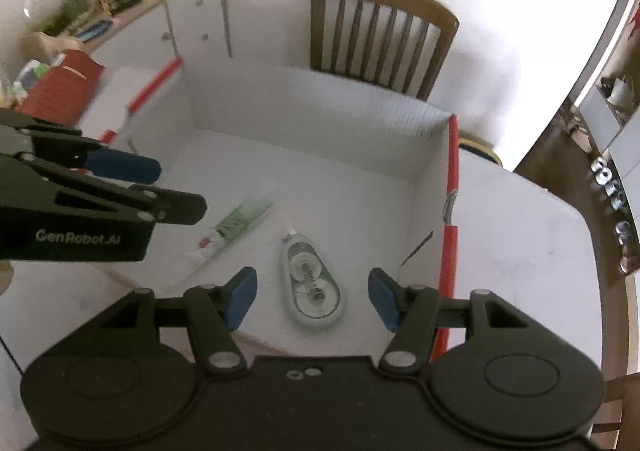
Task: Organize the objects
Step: 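Open both tools to drop the glue stick and correction tape into the box, then grasp the bread-shaped plush with the left tool while the right tool grasps the cotton swab bag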
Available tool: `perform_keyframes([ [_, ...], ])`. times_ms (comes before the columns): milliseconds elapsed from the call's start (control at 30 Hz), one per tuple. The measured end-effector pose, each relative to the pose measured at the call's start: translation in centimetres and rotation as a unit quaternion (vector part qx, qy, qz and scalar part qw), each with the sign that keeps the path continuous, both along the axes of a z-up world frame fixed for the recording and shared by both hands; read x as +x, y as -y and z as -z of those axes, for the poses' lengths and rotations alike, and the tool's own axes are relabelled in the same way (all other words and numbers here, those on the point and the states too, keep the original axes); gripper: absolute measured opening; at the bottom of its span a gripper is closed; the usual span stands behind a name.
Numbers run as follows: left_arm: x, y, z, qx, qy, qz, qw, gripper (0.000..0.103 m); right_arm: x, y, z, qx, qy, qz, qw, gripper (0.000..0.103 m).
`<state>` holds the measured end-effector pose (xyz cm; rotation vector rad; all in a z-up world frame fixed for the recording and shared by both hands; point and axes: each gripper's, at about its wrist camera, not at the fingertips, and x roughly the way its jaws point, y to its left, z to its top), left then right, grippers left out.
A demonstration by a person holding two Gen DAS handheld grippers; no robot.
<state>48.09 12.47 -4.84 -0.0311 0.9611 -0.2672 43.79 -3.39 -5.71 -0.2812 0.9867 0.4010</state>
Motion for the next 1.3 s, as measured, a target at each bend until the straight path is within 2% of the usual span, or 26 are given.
perform_keyframes([
  [200, -3.0, 0.3, -2.7, -0.006, 0.031, 0.007, 0.9995, 0.047, -2.6, 0.0, -2.6, 0.019, 0.020, -0.008, 1.000, 0.061],
  [567, -9.3, 1.5, -6.3, -0.006, 0.083, 0.030, 0.9961, 0.047, -6.7, 1.7, -5.1, 0.053, 0.045, -0.011, 0.998, 0.061],
  [1100, -16.8, 2.6, -8.3, -0.006, 0.121, 0.059, 0.9908, 0.047, -13.8, 4.3, -7.2, 0.082, 0.093, -0.009, 0.992, 0.063],
  [1133, -17.3, 2.6, -8.2, -0.007, 0.122, 0.061, 0.9906, 0.048, -14.2, 4.5, -7.2, 0.083, 0.095, -0.008, 0.992, 0.064],
  [1200, -18.4, 2.5, -8.0, -0.009, 0.126, 0.063, 0.9900, 0.062, -15.1, 4.8, -7.0, 0.084, 0.097, -0.009, 0.992, 0.065],
  [1300, -20.3, 2.5, -7.5, -0.009, 0.132, 0.064, 0.9891, 0.066, -16.3, 5.3, -6.6, 0.083, 0.099, -0.004, 0.992, 0.066],
])
